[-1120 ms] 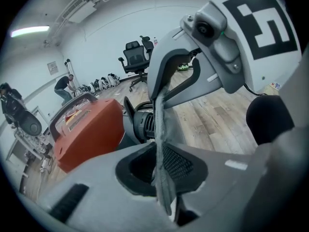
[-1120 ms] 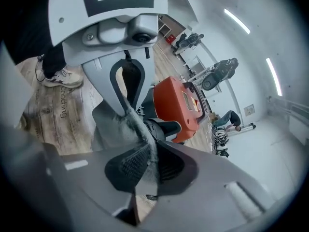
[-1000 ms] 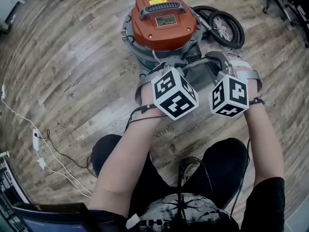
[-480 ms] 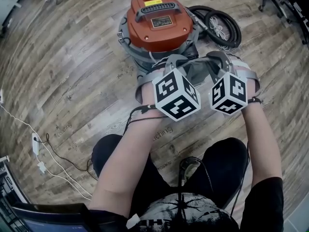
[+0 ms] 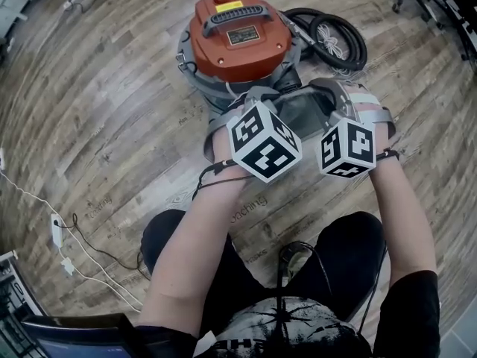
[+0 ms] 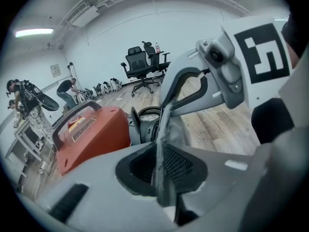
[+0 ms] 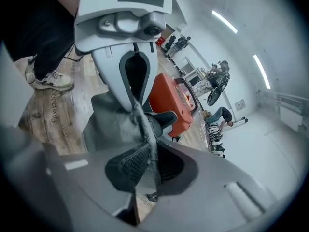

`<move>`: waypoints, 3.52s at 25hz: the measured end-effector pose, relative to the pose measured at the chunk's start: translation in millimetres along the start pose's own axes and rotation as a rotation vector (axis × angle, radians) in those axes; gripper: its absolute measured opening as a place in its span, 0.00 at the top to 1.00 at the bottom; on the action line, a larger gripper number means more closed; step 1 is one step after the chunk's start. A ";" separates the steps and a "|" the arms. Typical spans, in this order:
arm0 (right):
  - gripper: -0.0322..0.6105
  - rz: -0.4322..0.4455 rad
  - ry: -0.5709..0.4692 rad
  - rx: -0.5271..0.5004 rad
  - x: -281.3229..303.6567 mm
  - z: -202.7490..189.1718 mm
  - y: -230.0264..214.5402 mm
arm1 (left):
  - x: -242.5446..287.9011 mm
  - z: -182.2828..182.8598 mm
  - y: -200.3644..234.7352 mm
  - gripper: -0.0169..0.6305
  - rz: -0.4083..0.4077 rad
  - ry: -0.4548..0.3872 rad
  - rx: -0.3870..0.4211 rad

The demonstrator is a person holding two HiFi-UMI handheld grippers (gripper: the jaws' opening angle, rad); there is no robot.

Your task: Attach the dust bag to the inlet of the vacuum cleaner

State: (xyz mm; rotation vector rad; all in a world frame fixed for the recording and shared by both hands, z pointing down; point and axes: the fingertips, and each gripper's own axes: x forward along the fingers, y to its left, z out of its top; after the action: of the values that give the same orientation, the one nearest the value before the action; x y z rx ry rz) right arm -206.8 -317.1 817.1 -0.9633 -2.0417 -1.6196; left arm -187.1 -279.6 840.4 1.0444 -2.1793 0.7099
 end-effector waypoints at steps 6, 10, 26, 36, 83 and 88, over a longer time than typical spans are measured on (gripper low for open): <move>0.88 0.011 0.031 0.079 5.1 -18.8 2.5 | -4.4 22.0 2.4 0.91 0.039 -0.078 0.023; 0.88 0.028 0.046 0.066 2.3 -11.2 -1.4 | -4.7 15.3 2.2 0.91 0.004 -0.068 -0.032; 0.88 0.014 0.019 0.106 -3.6 -9.2 1.5 | -5.9 11.9 -1.5 0.91 0.064 -0.070 -0.037; 0.64 0.045 -0.005 0.190 -9.8 -14.2 4.6 | -5.8 11.6 -7.5 0.76 0.068 -0.066 -0.022; 0.94 0.316 -0.596 0.700 -209.8 213.4 -85.4 | -341.8 57.9 44.4 0.97 -0.121 -0.578 -0.386; 0.94 0.461 -0.485 0.561 -295.5 267.4 -139.7 | -467.8 104.9 81.0 0.97 -0.088 -0.550 -0.433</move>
State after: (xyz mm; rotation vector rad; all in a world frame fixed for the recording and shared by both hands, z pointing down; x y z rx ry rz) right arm -62.3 -162.4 451.6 -1.5419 -2.1550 -0.5622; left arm -49.6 -79.9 418.9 1.1794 -2.5568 -0.1216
